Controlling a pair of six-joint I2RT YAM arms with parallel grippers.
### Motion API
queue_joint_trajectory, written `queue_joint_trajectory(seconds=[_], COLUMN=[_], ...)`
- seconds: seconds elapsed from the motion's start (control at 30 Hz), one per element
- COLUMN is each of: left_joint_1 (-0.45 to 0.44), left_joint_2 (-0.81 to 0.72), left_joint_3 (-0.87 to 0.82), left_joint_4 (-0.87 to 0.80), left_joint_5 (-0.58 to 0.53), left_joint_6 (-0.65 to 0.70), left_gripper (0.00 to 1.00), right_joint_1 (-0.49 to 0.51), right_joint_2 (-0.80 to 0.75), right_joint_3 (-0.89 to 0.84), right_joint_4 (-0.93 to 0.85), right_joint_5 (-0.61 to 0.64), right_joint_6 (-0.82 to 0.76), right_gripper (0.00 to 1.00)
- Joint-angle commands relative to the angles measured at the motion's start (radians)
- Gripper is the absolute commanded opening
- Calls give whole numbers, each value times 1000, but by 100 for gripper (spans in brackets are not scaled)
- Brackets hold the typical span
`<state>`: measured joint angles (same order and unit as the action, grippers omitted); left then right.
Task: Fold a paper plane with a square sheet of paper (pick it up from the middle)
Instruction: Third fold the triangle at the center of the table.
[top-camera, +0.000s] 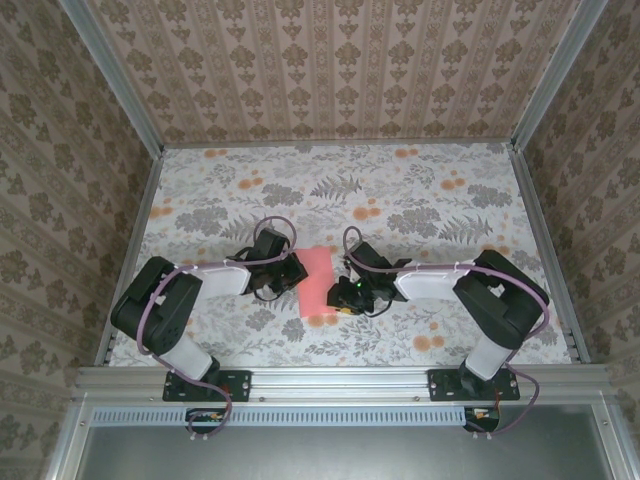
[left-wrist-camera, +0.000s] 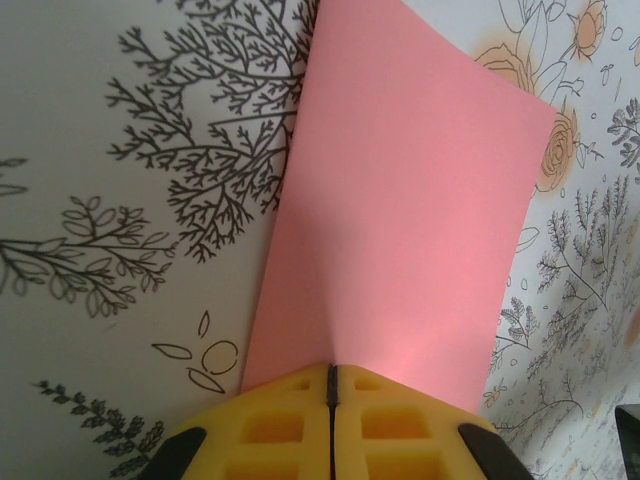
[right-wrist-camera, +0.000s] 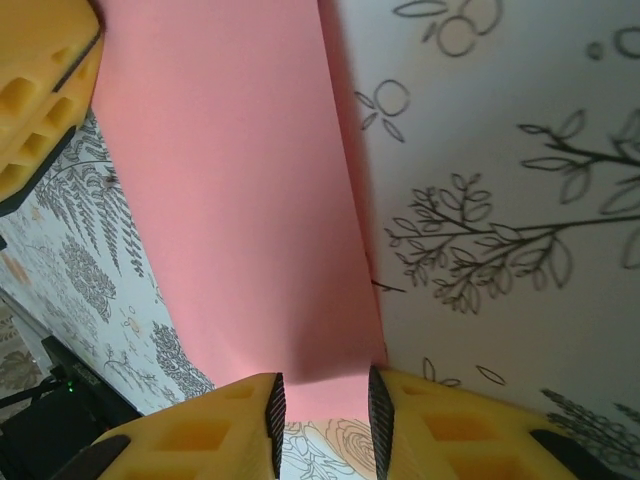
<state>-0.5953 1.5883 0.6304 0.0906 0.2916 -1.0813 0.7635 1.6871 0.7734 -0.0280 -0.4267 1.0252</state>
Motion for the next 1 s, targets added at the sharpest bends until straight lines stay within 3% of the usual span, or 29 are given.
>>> queue_joint_trajectory(seconds=[0.0, 0.2, 0.57, 0.97], left_joint_1=[-6, -6, -6, 0], left_joint_2=[34, 33, 32, 51], left_joint_3=[-38, -43, -53, -57], left_joint_4=[-99, -97, -91, -78], left_joint_5=[-44, -41, -39, -26], left_joint_6=[-12, -14, -14, -16], left_gripper=[7, 7, 7, 7], right_joint_1=[7, 8, -26, -79], right_joint_2=[27, 57, 114, 126], right_joint_3=[31, 52, 58, 84], right_joint_4=[11, 53, 293, 315], right_joint_5=[-17, -4, -19, -47], right_joint_6=[-2, -5, -18, -142], right_gripper=[32, 34, 43, 59])
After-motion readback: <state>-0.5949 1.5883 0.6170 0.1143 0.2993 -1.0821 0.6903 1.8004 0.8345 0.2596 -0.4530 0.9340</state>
